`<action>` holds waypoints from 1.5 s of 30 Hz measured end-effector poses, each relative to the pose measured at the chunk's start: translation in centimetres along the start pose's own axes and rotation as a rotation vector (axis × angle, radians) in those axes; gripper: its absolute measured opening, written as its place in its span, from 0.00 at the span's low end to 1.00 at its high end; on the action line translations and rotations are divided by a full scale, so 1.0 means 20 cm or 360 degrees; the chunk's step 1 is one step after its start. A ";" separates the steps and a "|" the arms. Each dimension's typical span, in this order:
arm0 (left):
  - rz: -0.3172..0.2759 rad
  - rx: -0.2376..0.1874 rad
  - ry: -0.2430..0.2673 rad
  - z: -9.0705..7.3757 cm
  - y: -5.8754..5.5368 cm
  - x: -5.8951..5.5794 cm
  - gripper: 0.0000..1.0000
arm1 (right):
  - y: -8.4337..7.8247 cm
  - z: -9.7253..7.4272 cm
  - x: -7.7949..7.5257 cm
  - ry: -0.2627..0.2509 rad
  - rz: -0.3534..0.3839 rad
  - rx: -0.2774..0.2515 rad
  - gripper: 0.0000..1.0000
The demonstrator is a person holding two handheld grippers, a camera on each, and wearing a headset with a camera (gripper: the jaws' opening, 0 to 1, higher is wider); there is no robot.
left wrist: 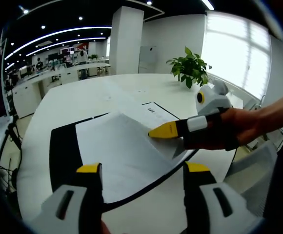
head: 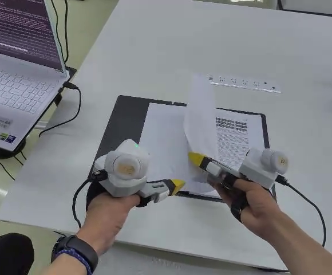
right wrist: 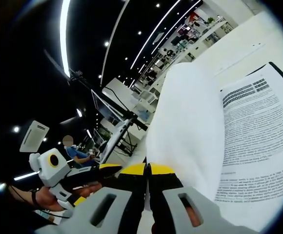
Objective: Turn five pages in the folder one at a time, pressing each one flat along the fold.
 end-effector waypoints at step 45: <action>-0.0053 0.0024 0.0053 -0.09 -0.05 0.11 0.66 | -0.34 0.49 0.05 -0.0073 0.0145 0.0302 0.00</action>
Point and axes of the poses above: the centre of the closed fingertips' face, and the gripper's own axes: z roughly forward along the fingers, x roughly to its left, y roughly out of its top, the point moved 1 cm from there along -z, roughly backward along the fingers, and after that the axes turned 15 degrees about -z, right-handed, at the moved point
